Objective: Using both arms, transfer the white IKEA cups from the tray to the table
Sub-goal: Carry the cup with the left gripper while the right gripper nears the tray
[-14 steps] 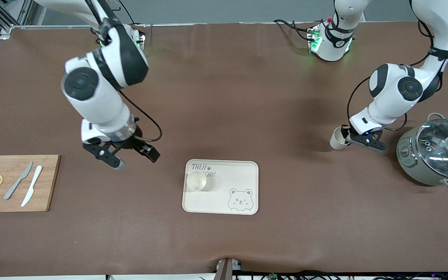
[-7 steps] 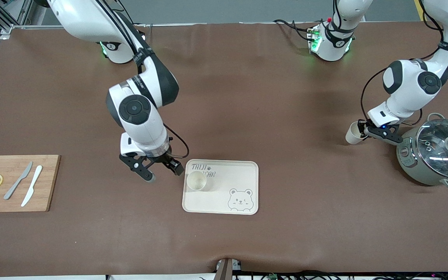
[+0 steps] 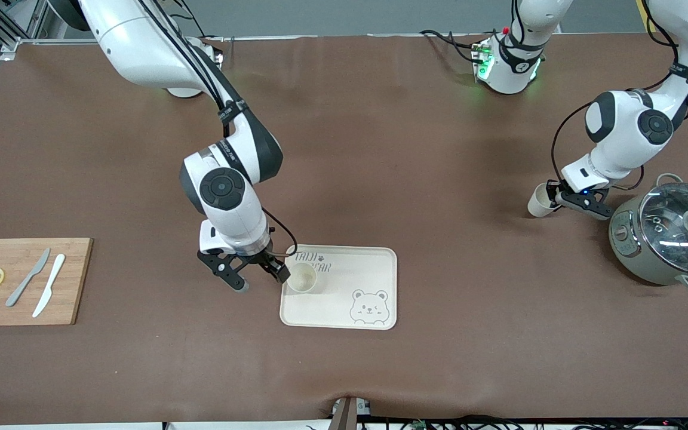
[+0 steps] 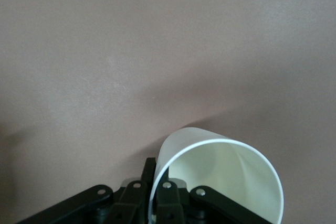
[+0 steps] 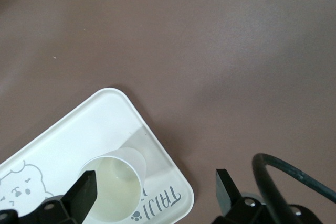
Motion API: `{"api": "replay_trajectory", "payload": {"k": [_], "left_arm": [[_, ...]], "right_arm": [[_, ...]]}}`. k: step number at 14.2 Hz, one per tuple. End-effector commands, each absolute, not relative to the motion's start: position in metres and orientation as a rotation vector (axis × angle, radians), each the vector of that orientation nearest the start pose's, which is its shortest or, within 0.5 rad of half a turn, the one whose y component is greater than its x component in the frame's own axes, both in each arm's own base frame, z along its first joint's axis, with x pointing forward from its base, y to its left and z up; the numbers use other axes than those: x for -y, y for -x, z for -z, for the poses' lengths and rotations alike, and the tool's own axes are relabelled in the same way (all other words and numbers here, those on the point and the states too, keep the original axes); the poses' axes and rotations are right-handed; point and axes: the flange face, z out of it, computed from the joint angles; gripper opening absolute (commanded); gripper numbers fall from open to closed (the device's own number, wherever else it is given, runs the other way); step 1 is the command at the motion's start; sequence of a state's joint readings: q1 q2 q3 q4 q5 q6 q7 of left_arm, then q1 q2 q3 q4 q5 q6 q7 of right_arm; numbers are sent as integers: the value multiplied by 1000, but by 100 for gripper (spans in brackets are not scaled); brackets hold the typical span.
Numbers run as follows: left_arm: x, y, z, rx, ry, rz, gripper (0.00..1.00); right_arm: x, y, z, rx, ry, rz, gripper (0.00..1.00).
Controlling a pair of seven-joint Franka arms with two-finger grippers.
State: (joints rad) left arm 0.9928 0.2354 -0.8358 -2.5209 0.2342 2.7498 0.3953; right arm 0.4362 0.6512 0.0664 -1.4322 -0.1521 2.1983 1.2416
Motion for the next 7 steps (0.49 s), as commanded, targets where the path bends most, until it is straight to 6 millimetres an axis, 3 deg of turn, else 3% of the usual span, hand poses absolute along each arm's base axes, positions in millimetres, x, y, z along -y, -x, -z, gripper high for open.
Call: {"api": "replay_trajectory", "payload": {"k": [1, 7], "left_arm": [[-52, -464, -228, -687, 3101, 149, 0], [-54, -461, -225, -667, 3121, 52, 0]], "right_arm": [[-350, -651, -312, -1023, 2939, 252, 100], [-372, -638, -280, -989, 2975, 213, 100]]}}
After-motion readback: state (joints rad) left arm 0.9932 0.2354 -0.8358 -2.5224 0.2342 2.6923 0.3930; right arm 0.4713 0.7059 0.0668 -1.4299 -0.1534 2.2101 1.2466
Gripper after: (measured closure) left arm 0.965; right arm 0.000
